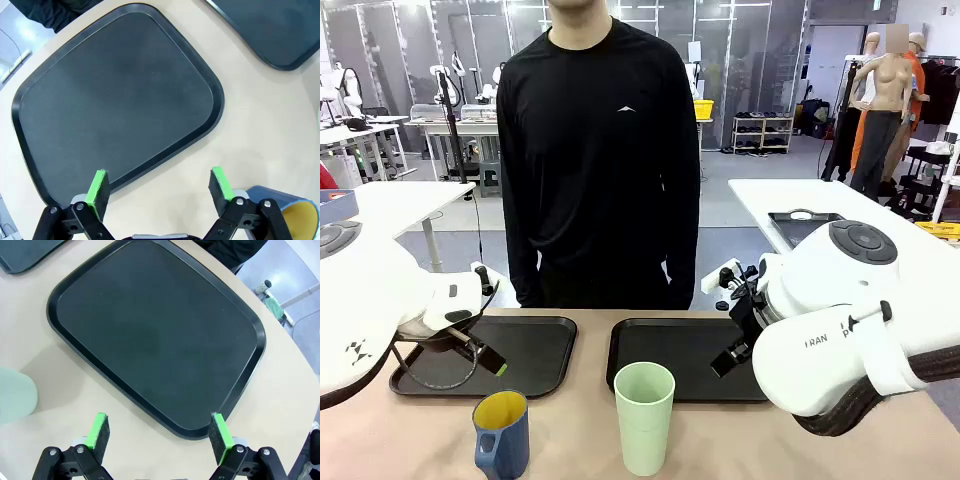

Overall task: Sort and store the cups by type.
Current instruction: Pick up the Reusable plastic cup.

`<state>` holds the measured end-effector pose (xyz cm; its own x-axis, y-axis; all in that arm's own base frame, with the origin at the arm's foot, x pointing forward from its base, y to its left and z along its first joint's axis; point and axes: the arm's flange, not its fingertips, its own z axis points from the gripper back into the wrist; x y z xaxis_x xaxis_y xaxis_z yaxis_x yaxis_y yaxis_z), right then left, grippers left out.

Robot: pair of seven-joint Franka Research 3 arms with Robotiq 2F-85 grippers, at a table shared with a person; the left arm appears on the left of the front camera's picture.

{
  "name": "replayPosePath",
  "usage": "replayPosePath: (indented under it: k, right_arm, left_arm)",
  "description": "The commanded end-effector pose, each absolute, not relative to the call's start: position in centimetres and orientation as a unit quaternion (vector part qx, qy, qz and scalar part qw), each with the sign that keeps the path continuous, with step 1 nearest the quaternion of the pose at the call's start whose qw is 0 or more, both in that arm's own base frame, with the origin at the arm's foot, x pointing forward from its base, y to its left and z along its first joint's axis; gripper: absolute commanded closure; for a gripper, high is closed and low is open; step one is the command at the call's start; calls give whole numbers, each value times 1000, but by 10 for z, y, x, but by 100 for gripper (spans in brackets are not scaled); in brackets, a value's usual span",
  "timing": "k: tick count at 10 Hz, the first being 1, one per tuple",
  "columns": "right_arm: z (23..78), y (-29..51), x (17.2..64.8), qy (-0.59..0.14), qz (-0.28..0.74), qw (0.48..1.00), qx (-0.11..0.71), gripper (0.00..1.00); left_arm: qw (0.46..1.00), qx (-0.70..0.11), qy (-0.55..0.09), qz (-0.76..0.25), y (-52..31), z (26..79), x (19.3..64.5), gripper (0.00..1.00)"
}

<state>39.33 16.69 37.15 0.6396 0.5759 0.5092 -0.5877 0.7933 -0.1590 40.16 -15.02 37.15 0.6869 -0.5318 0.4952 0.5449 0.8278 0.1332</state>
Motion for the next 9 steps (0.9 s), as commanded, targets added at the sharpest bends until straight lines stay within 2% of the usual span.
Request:
replayPosePath:
  k: [1,9]
  right_arm:
    - [372,167,393,-277,321,905,11,0]
    - [372,167,393,-277,321,905,11,0]
  left_arm:
    - [918,-12,-266,-293,-150,371,402,0]
    - [918,-12,-266,-293,-150,371,402,0]
